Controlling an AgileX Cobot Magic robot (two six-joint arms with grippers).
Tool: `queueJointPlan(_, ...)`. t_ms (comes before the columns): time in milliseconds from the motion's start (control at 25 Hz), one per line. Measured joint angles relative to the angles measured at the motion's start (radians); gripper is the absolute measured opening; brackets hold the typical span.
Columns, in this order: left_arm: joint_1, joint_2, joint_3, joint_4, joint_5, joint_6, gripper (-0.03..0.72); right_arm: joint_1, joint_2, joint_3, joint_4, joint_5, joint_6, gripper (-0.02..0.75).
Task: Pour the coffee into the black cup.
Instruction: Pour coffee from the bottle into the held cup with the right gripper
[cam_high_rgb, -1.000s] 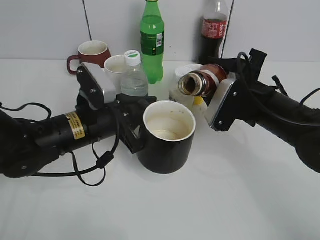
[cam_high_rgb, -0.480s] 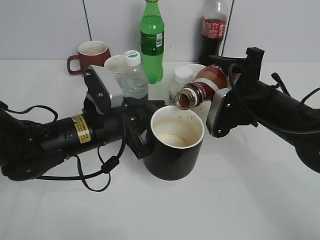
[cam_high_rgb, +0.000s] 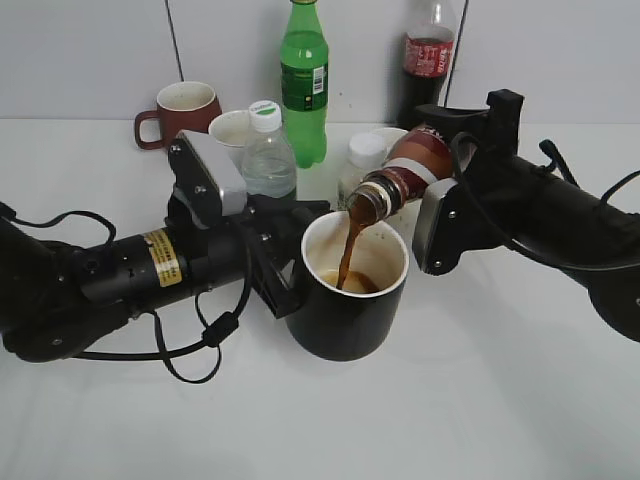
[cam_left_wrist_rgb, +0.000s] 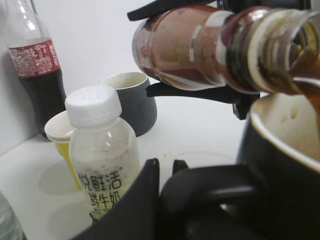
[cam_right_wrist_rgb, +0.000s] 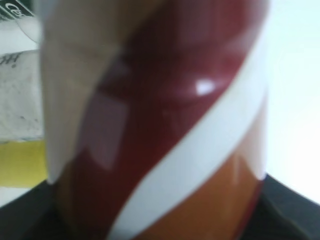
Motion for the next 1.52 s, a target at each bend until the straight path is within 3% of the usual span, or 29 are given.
queueJointPlan(560,0.0,0.0,0.0,0.0,0.001,0.0,0.047,0.0,0.0,0.0,0.002,-0.001,0.012,0.505)
queueJointPlan(1080,0.001,-0.013,0.002,-0.005,0.006,0.0,0.047,0.0,0.0,0.015,0.015,-0.001,0.591,0.505)
queueJointPlan(1320,0.032,-0.088,0.059,-0.149,0.001,0.0,0.047,0.001,-0.001,0.095,0.204,-0.001,0.902,0.505)
queueJointPlan(1520,0.118,-0.127,0.137,-0.303,-0.002,0.0,0.047,0.001,0.005,0.152,0.38,-0.001,1.15,0.505)
